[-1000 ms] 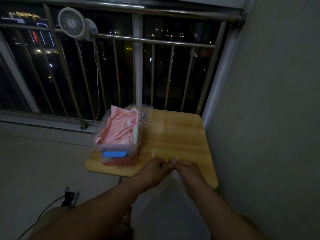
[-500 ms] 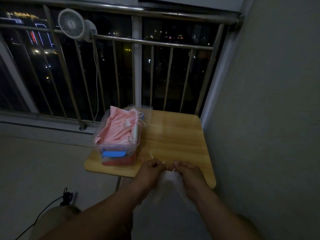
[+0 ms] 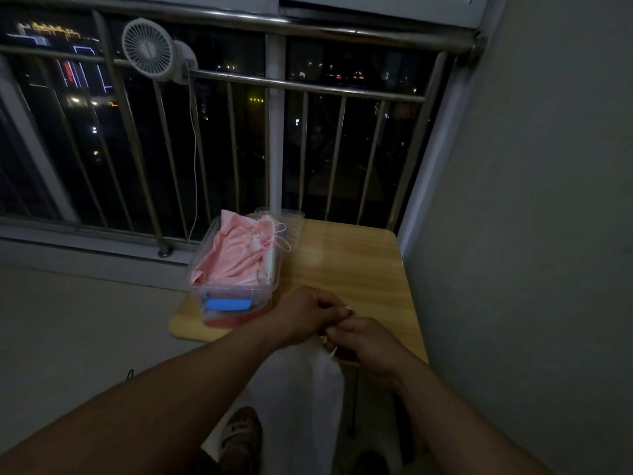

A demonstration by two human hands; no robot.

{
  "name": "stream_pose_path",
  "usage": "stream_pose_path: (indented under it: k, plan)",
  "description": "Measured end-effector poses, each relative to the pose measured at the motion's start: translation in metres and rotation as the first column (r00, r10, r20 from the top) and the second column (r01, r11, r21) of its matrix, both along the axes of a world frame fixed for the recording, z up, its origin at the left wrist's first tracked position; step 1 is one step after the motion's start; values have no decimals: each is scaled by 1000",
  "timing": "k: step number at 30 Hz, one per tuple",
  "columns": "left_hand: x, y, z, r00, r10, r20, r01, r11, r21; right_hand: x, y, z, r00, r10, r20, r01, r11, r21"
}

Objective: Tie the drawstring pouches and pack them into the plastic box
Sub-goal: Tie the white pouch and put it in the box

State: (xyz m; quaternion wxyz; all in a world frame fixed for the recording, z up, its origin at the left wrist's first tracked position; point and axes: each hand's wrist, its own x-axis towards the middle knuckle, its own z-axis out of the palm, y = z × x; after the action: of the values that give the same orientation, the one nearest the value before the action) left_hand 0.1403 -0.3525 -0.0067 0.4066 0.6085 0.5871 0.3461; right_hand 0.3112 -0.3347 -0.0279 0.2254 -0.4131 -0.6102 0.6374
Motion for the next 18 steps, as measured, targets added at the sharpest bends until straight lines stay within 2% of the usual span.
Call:
stream_pose_path:
  k: [2,7,9,12,13,14,18]
  plan:
    - [-1,-1,-2,999,-26,-42,27,1000,5,0,-1,-2,999,-39,30,39,999,13]
    - [-6,-10,-12,925,-108,-365,121,993,12,4,6,-4,990,-114,89,106,990,93]
    - [-6,-14,-17,844,-117,-523,189,978,86,4,10,-3,988,-96,125,82,990,111]
    - [-5,-17,-16,622,-75,-779,321,932,166,1,15,-2,978,-67,198,43,992,122]
    - [-4,-17,-14,561,-52,-826,343,923,175,0,16,-2,975,-62,215,38,992,116]
    - [-4,-16,-13,537,-38,-843,347,920,180,1,17,-1,971,-62,231,36,993,116]
    - [-5,-12,-10,598,-37,-801,288,942,171,3,19,0,963,-28,268,-9,991,134]
